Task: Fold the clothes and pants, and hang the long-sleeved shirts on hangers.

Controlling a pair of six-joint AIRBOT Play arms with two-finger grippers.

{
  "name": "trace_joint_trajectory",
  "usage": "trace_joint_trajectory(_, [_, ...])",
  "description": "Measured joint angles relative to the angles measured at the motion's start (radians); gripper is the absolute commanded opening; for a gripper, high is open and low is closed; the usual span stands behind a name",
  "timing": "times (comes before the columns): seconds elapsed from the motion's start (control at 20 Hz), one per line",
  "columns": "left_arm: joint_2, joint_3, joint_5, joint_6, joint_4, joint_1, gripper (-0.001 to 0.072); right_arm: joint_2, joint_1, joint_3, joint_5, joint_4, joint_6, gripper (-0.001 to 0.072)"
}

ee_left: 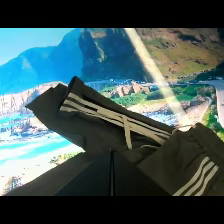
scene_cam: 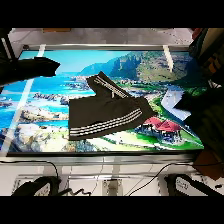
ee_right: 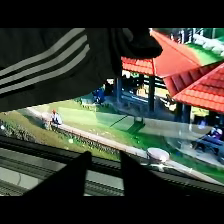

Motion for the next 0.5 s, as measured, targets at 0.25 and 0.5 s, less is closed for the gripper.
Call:
trace_joint_trajectory(0.25, [-0.021,-0.016,-0.084,-0.012,0.113,0.006,0.0018,-0.002,0.061,-0.296,-0.274,0.036,-0.024,0.0509])
trace_joint_trajectory(0.5, [0.012,-0.175,-0.188,-0.086,0.201,0.082,0.0006,-0.049,0.167,-0.404,-0.582,0.069,-0.030,0.0509])
